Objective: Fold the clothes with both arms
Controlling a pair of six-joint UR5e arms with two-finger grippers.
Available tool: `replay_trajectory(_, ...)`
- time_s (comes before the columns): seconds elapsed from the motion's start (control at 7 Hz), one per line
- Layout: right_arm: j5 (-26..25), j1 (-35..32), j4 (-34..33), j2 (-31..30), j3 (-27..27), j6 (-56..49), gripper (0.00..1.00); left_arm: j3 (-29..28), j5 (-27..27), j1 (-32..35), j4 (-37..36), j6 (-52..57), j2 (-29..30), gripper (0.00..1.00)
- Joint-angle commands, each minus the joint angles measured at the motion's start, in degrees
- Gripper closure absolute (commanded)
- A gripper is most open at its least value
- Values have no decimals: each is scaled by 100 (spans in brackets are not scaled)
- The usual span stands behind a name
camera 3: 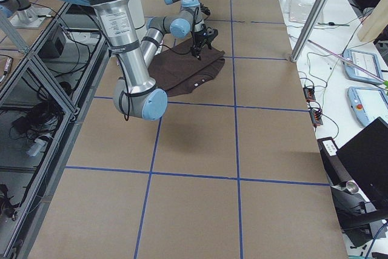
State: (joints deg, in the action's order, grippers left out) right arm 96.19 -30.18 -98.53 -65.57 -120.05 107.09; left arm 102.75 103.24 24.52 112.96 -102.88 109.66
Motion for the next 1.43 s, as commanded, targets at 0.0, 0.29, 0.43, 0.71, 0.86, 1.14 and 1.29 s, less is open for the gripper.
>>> replay_trajectory(0.0, -13, 4, 104, 0, 34, -4, 0, -549, 38, 933, -143, 1358, 604, 100)
replay_trajectory(0.29, -13, 47, 796, -18, 322, 57, 0, -2670, 56, 1789, 241, 1682, 1955, 100)
replay_trajectory(0.43, -21, 65, 1009, -35, 368, 31, 0, -3464, 56, 1932, 800, 1666, 2484, 100)
replay_trajectory(0.71, -135, 83, 1020, 114, 360, 93, 0, -4760, 12, 2100, 1804, 1648, 3156, 95)
replay_trajectory(0.86, -127, 118, 1028, 123, 368, 75, 0, -4756, 30, 2092, 1999, 1622, 3175, 50)
replay_trajectory(1.14, -136, 136, 1422, 245, 508, 14, 0, -4520, 12, 1934, 2641, 1630, 2888, 24)
replay_trajectory(1.29, -153, 153, 1406, 525, 761, 14, 0, -4179, 12, 1942, 2634, 1665, 2494, 23)
